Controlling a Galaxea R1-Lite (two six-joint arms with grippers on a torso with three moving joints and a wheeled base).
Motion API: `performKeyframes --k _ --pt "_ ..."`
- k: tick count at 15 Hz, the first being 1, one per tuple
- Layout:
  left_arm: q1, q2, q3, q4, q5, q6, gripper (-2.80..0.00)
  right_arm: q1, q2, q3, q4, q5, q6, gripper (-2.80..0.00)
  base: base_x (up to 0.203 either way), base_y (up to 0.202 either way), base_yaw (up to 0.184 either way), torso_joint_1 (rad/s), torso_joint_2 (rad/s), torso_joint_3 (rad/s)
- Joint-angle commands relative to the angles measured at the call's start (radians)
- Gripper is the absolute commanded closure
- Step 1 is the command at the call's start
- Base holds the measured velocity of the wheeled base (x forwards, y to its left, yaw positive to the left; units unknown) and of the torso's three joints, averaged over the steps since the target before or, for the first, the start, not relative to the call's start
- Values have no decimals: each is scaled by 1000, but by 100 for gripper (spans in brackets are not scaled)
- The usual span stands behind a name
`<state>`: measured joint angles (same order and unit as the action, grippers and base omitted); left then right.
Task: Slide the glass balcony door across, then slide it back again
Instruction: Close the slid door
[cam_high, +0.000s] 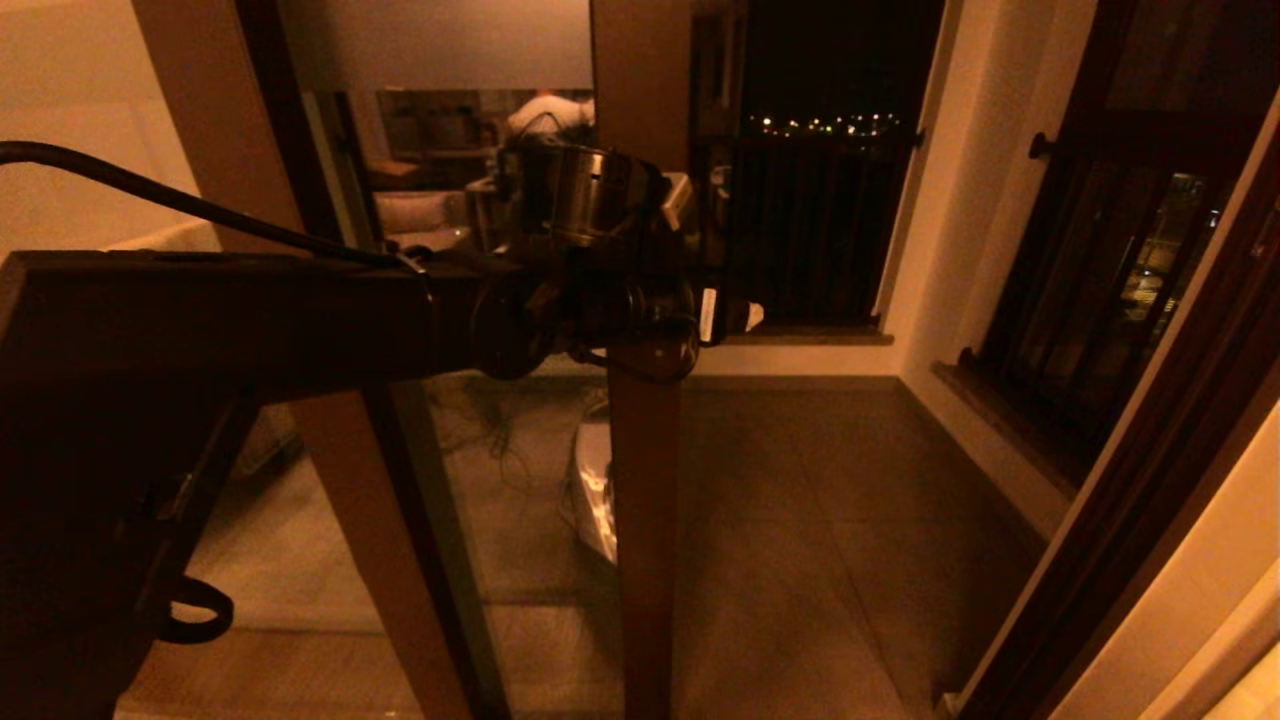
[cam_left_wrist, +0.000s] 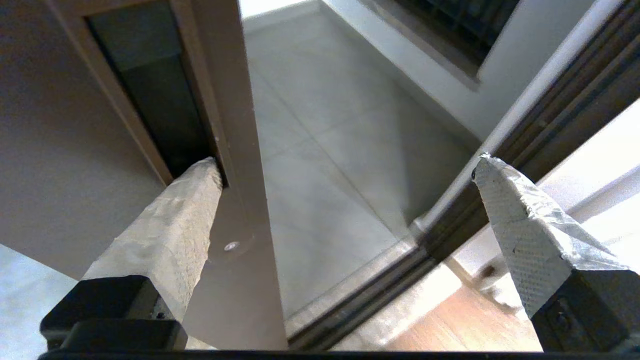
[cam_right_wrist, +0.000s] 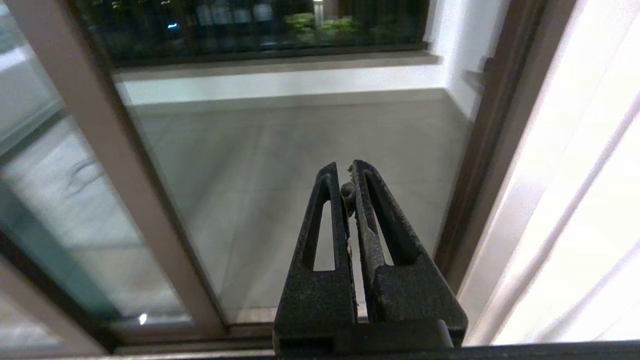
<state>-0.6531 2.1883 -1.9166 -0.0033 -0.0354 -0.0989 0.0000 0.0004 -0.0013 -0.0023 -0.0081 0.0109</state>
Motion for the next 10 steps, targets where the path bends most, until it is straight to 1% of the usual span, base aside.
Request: performKeyframes --k 1,3,8,10 --pt "-7 26 -2 -42 9 2 -280 0 0 0 -1 0 0 0 0 0 0 0 0 0" --pt "-21 27 0 -57 29 1 -280 0 0 1 -1 0 0 0 0 0 0 0 0 0" --pt "-74 -36 1 -53 31 1 -280 0 0 0 -1 0 0 0 0 0 0 0 0 0" --pt "-79 -38 1 -53 31 -2 -280 0 0 1 -1 0 0 0 0 0 0 0 0 0"
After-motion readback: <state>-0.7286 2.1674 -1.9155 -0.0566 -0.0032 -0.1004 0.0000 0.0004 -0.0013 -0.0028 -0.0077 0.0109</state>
